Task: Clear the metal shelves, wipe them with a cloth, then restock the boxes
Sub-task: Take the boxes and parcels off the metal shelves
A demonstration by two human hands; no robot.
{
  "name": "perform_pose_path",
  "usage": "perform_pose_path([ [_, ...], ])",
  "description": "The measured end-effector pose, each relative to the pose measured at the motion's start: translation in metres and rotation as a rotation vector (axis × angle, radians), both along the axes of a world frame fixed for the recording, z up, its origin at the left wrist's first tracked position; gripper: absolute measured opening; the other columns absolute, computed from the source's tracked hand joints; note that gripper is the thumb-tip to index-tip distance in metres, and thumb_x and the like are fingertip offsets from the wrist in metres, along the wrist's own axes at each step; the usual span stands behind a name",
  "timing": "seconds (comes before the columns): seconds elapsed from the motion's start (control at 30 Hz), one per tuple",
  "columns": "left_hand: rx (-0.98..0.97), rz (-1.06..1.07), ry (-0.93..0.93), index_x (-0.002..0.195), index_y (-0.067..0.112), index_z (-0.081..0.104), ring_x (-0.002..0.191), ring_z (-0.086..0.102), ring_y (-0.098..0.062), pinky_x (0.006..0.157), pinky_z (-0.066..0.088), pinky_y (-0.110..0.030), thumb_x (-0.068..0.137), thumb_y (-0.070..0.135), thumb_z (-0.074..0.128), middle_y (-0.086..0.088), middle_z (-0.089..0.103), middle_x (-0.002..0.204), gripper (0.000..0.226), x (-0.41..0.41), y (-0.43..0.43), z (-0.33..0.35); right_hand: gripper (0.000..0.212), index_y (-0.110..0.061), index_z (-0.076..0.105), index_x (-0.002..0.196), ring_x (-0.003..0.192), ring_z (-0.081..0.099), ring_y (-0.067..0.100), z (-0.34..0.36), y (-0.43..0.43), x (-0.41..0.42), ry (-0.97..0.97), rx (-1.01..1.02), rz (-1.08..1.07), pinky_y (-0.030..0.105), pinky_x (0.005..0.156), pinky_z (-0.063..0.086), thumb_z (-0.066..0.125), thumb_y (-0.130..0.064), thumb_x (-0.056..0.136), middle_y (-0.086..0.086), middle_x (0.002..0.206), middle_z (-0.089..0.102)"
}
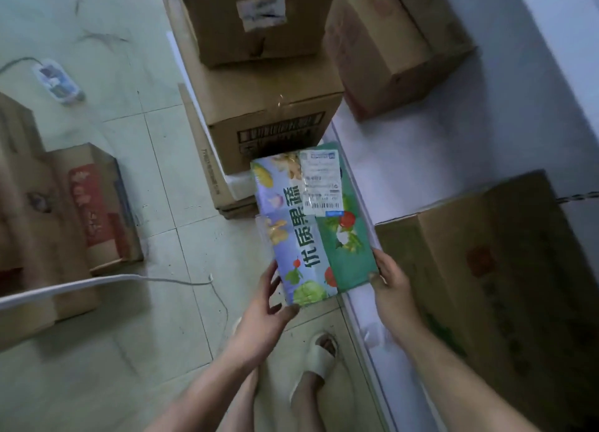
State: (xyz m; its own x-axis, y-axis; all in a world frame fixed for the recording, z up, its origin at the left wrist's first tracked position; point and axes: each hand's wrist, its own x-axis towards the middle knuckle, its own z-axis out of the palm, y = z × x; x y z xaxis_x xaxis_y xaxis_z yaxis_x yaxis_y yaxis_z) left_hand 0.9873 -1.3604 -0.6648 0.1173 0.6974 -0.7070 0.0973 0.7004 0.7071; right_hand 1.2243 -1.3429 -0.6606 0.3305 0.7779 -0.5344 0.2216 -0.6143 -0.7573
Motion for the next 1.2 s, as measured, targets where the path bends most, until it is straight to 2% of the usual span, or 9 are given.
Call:
perform_pose_path([
  [0.1,-0.011,0.0,0.028,0.147,0.042,0.036,0.117,0.047,0.025,0.097,0.049,-0.021,0.083,0.008,0.076,0.031,0.053,0.137,0.082,0.005,0.007,0.017,0.054,-0.037,0.059,0.122,0.122,0.06,0.01,0.004,-0.002,0.0,-0.021,-0.026,0.043,0.03,0.101,0.049,0.047,0.009,0.098,-0.011,0.126,0.066],
  [0.23,-0.032,-0.039,0.017,0.123,0.046,0.05,0.107,0.059,0.017,0.084,0.049,-0.012,0.085,0.004,0.076,0.024,0.064,0.125,0.062,0.014,0.021,0.041,0.049,-0.036,0.058,0.127,0.112,0.062,0.0,0.023,0.011,-0.006,0.004,-0.024,0.023,0.014,0.086,0.049,0.053,0.003,0.098,-0.021,0.118,0.066],
  [0.4,-0.045,-0.008,0.021,0.115,0.04,0.053,0.108,0.064,0.004,0.099,0.054,-0.036,0.074,0.017,0.08,0.014,0.067,0.123,0.053,0.021,0.029,0.053,0.045,-0.021,0.056,0.135,0.111,0.061,0.009,0.028,0.02,-0.003,0.011,-0.033,0.019,0.01,0.078,0.047,0.051,0.005,0.099,-0.01,0.116,0.064],
  [0.53,-0.007,-0.022,0.105,0.129,0.043,0.049,0.117,0.06,0.001,0.106,0.049,-0.039,0.089,0.013,0.072,0.018,0.065,0.127,0.055,0.021,0.021,0.046,0.044,-0.029,0.054,0.131,0.114,0.061,0.008,0.018,0.008,-0.006,0.017,-0.045,0.033,0.025,0.089,0.052,0.056,0.0,0.099,-0.019,0.117,0.063],
  [0.7,0.043,-0.013,0.152,0.151,0.038,0.038,0.124,0.058,-0.002,0.107,0.048,-0.041,0.098,0.01,0.059,0.02,0.061,0.136,0.063,0.009,0.018,0.046,0.047,-0.032,0.056,0.131,0.111,0.06,-0.001,0.031,0.011,-0.015,0.004,0.031,0.023,0.022,0.087,0.052,0.061,0.0,0.096,-0.018,0.118,0.064],
  [0.83,0.024,0.145,0.119,0.142,0.032,0.051,0.113,0.062,0.003,0.088,0.053,-0.017,0.096,0.0,0.056,0.011,0.067,0.128,0.056,-0.008,0.007,0.068,0.043,-0.027,0.06,0.126,0.111,0.062,0.0,0.057,0.004,-0.039,0.028,0.089,0.008,0.014,0.078,0.053,0.064,0.001,0.094,-0.014,0.119,0.066],
  [1.03,0.04,0.444,0.226,0.121,0.032,0.062,0.087,0.066,0.01,0.067,0.048,-0.01,0.096,-0.001,0.048,0.016,0.074,0.105,0.043,-0.052,-0.015,0.096,0.041,-0.036,0.059,0.107,0.104,0.063,0.001,0.078,-0.02,-0.114,0.025,0.051,0.033,0.023,0.084,0.054,0.07,0.0,0.089,-0.019,0.109,0.066],
  [1.1,0.039,0.529,0.306,0.118,0.036,0.063,0.094,0.066,0.006,0.073,0.048,-0.016,0.095,0.012,0.047,0.025,0.073,0.103,0.037,-0.071,-0.023,0.094,0.042,-0.035,0.059,0.106,0.103,0.065,0.003,0.076,-0.026,-0.144,0.039,0.043,0.054,0.013,0.079,0.051,0.07,0.002,0.088,-0.016,0.107,0.067],
  [1.2,0.006,0.677,0.41,0.127,0.032,0.062,0.103,0.065,-0.013,0.082,0.047,-0.035,0.082,0.033,0.041,0.015,0.072,0.111,0.05,-0.097,-0.032,0.08,0.037,-0.026,0.06,0.114,0.092,0.066,-0.007,0.062,-0.031,-0.18,0.125,0.002,0.103,0.004,0.066,0.047,0.067,0.002,0.092,-0.009,0.111,0.065],
])
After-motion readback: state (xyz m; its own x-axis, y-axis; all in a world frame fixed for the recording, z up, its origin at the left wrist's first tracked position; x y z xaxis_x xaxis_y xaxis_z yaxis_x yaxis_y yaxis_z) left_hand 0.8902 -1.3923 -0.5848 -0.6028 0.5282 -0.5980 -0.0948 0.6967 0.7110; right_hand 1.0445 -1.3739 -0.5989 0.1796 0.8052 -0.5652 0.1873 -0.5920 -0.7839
